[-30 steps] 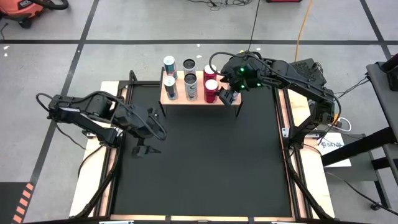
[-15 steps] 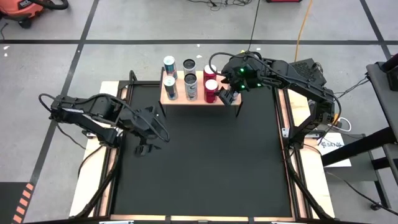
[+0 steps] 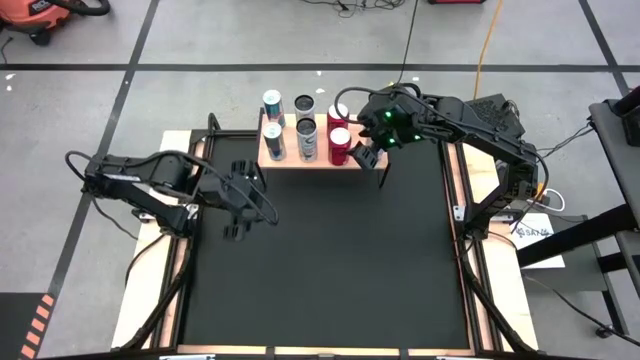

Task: Place canned beverage on shelf
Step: Adjust the blue soda can on the shelf

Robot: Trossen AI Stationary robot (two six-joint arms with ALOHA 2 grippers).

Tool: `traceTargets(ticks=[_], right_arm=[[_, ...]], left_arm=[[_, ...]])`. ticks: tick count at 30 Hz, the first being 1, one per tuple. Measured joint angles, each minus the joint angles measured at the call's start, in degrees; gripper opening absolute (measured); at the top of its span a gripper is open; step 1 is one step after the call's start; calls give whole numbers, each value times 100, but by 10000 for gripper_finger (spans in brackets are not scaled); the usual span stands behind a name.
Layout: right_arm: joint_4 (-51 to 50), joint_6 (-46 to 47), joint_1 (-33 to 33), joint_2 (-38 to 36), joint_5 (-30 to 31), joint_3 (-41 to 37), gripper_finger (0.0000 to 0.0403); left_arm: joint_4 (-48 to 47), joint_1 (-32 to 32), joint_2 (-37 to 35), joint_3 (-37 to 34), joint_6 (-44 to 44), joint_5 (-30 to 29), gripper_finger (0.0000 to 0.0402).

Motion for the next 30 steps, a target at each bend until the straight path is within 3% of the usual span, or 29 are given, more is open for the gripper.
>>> traceTargets(ticks=[12,22,30], right_arm=[[-169,2,0,0,2,-1,306],[-224,2,0,0,0,0,306],[-829,7,0,0,1,0,306]], left_arm=[[-94,90,0,0,292,18,329],[-289,856,-91,0,672,25,329],[-281,1278,-203,0,950,302,329]])
